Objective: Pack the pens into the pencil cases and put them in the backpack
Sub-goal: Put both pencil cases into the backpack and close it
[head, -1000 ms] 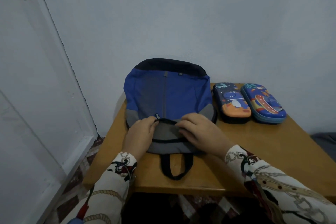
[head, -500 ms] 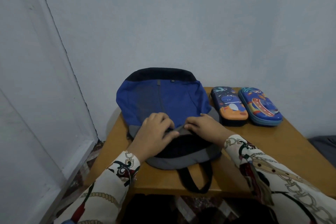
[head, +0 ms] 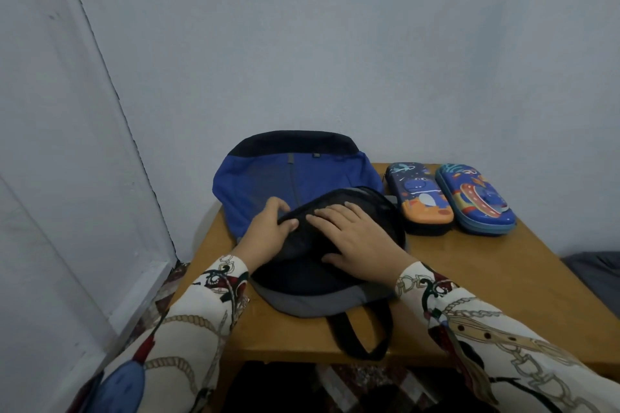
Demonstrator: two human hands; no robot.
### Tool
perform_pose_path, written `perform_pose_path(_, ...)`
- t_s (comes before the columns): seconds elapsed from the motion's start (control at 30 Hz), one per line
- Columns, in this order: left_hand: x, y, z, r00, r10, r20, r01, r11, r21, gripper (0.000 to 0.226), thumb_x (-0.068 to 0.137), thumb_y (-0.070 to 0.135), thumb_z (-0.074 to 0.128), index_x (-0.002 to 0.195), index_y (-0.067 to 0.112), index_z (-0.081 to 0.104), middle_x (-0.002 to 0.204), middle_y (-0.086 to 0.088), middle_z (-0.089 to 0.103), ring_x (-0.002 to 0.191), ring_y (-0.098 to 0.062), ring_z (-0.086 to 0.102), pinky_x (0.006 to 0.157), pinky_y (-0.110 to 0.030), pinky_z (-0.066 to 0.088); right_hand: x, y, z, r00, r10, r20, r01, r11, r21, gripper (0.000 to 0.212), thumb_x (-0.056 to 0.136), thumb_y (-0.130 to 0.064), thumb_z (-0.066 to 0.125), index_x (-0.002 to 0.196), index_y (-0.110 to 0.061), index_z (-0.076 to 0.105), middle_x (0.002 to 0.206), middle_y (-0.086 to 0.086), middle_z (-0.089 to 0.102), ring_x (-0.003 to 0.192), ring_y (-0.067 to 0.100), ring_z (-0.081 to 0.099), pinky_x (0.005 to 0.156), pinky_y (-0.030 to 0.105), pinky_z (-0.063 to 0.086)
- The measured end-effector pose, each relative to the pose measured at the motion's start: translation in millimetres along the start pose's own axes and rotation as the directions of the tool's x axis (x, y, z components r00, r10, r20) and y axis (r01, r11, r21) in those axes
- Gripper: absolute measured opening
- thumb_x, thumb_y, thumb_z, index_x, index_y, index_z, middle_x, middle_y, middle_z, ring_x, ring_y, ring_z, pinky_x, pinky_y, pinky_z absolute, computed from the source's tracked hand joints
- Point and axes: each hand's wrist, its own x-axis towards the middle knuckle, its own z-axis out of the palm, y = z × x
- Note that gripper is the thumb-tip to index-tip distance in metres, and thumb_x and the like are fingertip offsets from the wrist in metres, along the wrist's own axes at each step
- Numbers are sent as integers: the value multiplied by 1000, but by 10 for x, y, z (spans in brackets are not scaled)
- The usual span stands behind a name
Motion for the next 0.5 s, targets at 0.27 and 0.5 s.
perform_pose_path(0.27,-81,47,-79,811,573,121,-457,489,743,41,88,51,45,92,15,62,102,-7,59,89,-27,56,71,-39,49,173,15,179,946,264,190,-282,957,73,33,100,-18,43,131,-15,53,125,7,62,123,28,54,119,50,10)
perform_pose_path(0.5,-160,-99,-34,795,560,231,-543,489,683,51,88,16,63,134,29,47,113,-13,57,85,-29,59,68,-40,53,317,150,150,902,428,54,-424,855,300,21,101,-19,41,116,-18,57,103,2,71,107,23,61,113,42,24)
